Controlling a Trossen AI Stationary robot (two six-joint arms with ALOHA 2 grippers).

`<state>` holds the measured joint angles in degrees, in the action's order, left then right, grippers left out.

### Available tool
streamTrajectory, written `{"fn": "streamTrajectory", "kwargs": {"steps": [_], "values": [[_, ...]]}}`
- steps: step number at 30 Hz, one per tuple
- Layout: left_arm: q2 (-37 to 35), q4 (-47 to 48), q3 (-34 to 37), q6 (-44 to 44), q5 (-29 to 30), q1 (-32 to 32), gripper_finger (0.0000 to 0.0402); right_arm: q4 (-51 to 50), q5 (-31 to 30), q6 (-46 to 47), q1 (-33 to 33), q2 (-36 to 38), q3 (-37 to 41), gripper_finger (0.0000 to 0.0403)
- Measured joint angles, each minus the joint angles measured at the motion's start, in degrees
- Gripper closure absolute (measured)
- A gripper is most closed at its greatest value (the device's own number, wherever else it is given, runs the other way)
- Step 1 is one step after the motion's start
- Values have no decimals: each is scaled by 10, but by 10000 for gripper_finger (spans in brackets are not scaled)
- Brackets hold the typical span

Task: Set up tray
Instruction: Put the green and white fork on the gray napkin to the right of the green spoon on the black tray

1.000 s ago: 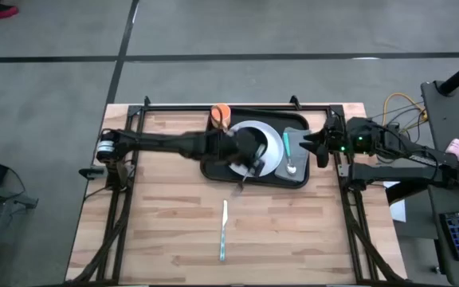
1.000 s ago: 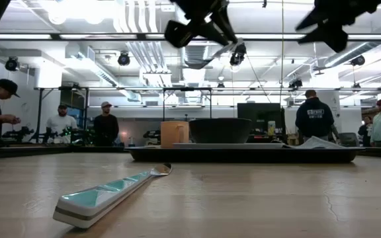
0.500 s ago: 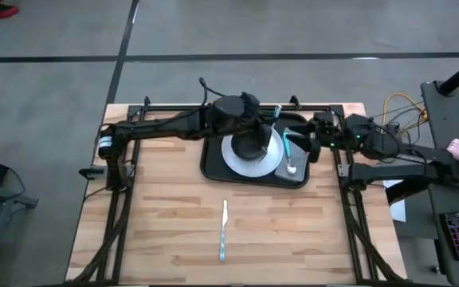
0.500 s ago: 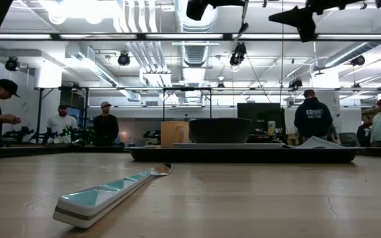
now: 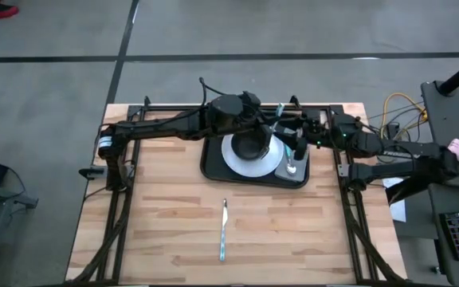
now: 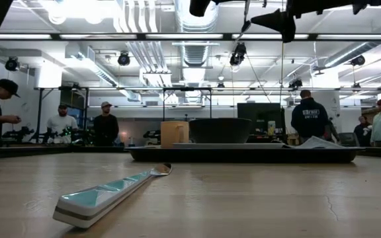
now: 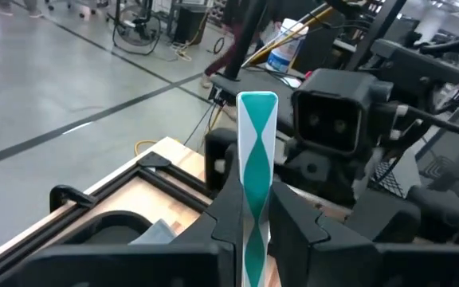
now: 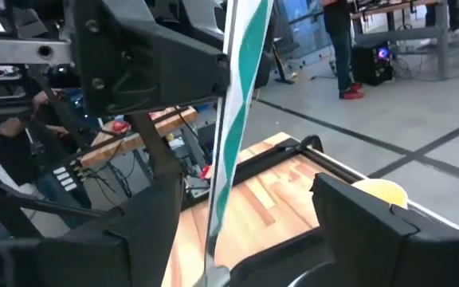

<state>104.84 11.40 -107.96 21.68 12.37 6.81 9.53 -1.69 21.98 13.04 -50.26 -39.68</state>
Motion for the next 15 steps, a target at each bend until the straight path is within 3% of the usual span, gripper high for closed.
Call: {"fn": "streamTrajectory", "kwargs": {"steps": [8, 15], "values": [[0, -5, 0, -2, -4, 0, 380, 44, -5, 3, 0, -50, 0, 180], [0, -9, 0, -3, -1, 0, 380, 49, -37, 3, 0, -43, 0, 239]]}}
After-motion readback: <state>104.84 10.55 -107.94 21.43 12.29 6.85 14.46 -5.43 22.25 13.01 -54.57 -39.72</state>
